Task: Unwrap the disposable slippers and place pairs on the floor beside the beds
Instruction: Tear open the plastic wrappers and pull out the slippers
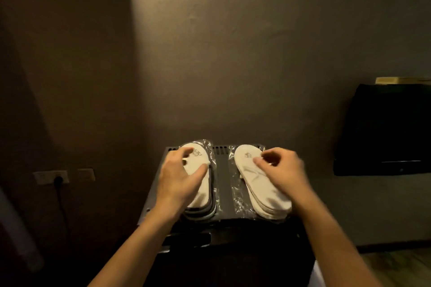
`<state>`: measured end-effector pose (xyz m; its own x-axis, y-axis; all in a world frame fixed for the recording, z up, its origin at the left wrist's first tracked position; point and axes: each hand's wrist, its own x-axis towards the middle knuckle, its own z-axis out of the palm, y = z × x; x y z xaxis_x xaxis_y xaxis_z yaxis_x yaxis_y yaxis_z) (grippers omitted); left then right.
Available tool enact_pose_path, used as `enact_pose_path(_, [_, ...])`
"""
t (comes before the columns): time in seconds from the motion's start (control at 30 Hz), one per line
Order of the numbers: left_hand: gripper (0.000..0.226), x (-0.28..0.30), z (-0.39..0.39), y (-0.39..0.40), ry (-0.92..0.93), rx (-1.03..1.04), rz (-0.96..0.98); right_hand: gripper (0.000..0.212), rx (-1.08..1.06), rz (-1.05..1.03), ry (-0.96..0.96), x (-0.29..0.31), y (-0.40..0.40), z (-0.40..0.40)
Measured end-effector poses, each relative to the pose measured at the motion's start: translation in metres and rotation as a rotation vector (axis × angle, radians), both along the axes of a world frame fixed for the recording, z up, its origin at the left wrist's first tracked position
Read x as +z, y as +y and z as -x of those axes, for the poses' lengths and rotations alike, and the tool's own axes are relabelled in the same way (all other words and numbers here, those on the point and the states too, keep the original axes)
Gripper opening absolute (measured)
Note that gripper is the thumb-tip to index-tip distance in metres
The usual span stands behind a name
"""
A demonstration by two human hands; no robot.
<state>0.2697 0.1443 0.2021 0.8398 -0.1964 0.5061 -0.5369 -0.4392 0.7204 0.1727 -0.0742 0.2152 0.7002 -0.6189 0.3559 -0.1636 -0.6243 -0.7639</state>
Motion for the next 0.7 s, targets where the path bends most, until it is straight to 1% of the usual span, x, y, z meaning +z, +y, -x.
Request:
enact_pose_path(0.07, [0.036,-0.001,0.015,-0.024,0.2,-0.211,0.052,0.027,-0.12,0.018,0.066,-0.006,-0.029,0.018])
enact_pose_path(0.1, [0.03,-0.003,0.022,-0.038,0.306,-0.293,0.055,0.029,-0.141,0.017,0.115,-0.012,-0.038,0.022])
enact_pose_path(0.17, [0.018,-0.013,0.028,-0.063,0.453,-0.357,0.064,0.032,-0.123,-0.008,0.204,-0.024,-0.045,0.025])
enact_pose_path(0.2, [0.02,-0.019,0.029,-0.074,0.495,-0.349,0.064,0.032,-0.101,-0.02,0.241,-0.029,-0.046,0.026])
enact_pose_path(0.23, [0.028,-0.025,0.028,-0.084,0.527,-0.348,0.054,0.033,-0.08,-0.035,0.278,-0.032,-0.046,0.026])
enact_pose_path(0.3, [0.046,-0.035,0.025,-0.097,0.563,-0.364,-0.017,0.037,-0.047,-0.051,0.345,-0.039,-0.046,0.027])
enact_pose_path(0.33, [0.048,-0.038,0.023,-0.103,0.559,-0.351,-0.063,0.039,-0.038,-0.04,0.377,-0.041,-0.046,0.027])
enact_pose_path(0.43, [0.04,-0.034,0.025,-0.11,0.551,-0.285,-0.165,0.044,-0.015,0.001,0.441,-0.045,-0.047,0.027])
enact_pose_path(0.53, [0.026,-0.03,0.029,-0.112,0.55,-0.235,-0.233,0.047,0.01,0.003,0.469,-0.045,-0.049,0.025])
enact_pose_path(0.6, [0.021,-0.031,0.031,-0.115,0.568,-0.227,-0.197,0.049,0.037,-0.029,0.478,-0.046,-0.052,0.024])
enact_pose_path(0.67, [0.018,-0.034,0.033,-0.117,0.629,-0.255,-0.074,0.05,0.1,-0.15,0.456,-0.048,-0.055,0.024])
enact_pose_path(0.7, [0.013,-0.035,0.034,-0.117,0.653,-0.266,0.001,0.05,0.142,-0.23,0.42,-0.05,-0.055,0.024])
